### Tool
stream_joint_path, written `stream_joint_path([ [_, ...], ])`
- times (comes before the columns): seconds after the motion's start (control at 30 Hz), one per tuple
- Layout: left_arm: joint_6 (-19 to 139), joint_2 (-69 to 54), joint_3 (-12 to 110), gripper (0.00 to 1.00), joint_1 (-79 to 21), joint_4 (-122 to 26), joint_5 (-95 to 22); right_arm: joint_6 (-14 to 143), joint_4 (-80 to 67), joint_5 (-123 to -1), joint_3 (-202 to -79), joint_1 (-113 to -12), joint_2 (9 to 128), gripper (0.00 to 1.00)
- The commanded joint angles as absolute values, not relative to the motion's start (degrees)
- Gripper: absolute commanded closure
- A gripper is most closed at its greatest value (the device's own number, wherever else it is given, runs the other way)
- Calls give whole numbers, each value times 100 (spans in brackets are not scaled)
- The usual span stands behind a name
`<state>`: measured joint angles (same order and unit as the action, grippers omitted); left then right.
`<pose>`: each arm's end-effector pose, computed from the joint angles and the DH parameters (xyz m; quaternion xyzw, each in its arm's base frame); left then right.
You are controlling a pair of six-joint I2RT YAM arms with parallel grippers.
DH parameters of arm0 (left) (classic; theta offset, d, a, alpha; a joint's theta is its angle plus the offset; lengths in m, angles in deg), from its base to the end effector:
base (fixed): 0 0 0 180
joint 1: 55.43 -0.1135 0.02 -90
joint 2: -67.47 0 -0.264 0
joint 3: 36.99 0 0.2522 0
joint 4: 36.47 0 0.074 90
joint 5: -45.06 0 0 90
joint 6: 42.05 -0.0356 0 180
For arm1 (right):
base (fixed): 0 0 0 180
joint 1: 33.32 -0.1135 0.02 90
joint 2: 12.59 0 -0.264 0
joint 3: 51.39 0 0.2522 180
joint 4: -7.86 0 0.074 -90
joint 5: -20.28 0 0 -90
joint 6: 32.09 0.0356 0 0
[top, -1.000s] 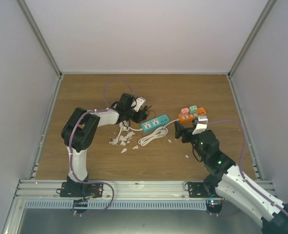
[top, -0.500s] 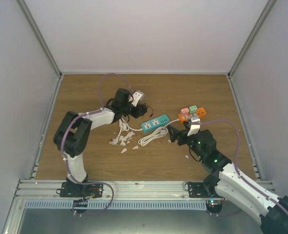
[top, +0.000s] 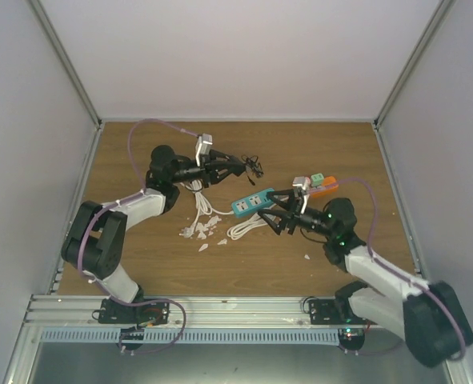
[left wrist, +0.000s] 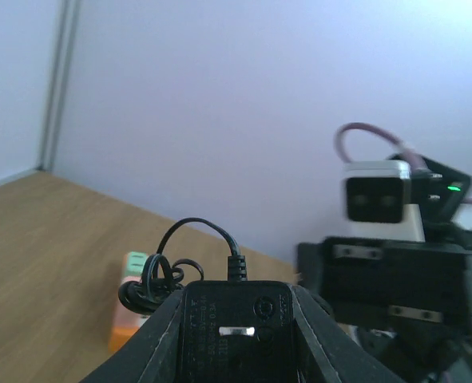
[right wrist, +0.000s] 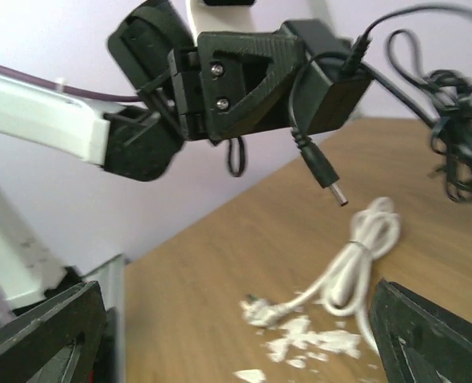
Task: Insert the plug
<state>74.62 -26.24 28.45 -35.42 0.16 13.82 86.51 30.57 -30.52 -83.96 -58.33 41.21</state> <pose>0.3191 -0.1486 0.2709 0.3376 0.5902 -0.5557 0.4784 0.1724 0.1052 0.2378 -0.2195 0.6647 0.5132 0.4966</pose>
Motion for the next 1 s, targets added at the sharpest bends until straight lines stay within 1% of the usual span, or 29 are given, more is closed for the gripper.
stream_joint_path([
  [0.0,8112,-2419,2731,85,-3492,1304,1995,9773,5059,-1387,-8864,-5734,5253,8],
  [0.07,8005,-2280,2706,85,-3473,1094,1854,10046,5356,-1385,-9026,-5753,5586,8],
  [0.17,7657,-1995,2622,83,-3406,672,1506,10120,5235,-1653,-9379,-5829,5965,10],
  [0.23,7534,-1815,2533,83,-3365,576,1317,10279,5323,-1820,-9575,-5852,6229,14],
  [0.3,7428,-1668,2469,81,-3334,495,1153,10430,5428,-1788,-9840,-5917,6568,19],
  [0.37,7346,-1581,2475,80,-3328,332,1050,10338,5194,-1781,-10167,-6073,6873,24],
  [0.4,7339,-1544,2476,80,-3328,302,1045,10234,5060,-1864,-10300,-6164,7001,24],
  [0.57,7381,-1394,2421,79,-3295,294,1055,10045,5228,-1939,-10581,-6433,7428,24],
  [0.83,7371,-1247,2388,78,-3263,243,1108,9521,5198,-2083,-10758,-6567,7327,22],
  [0.97,7352,-1164,2335,78,-3226,207,1148,9514,5398,-2094,-10745,-6522,7344,25],
])
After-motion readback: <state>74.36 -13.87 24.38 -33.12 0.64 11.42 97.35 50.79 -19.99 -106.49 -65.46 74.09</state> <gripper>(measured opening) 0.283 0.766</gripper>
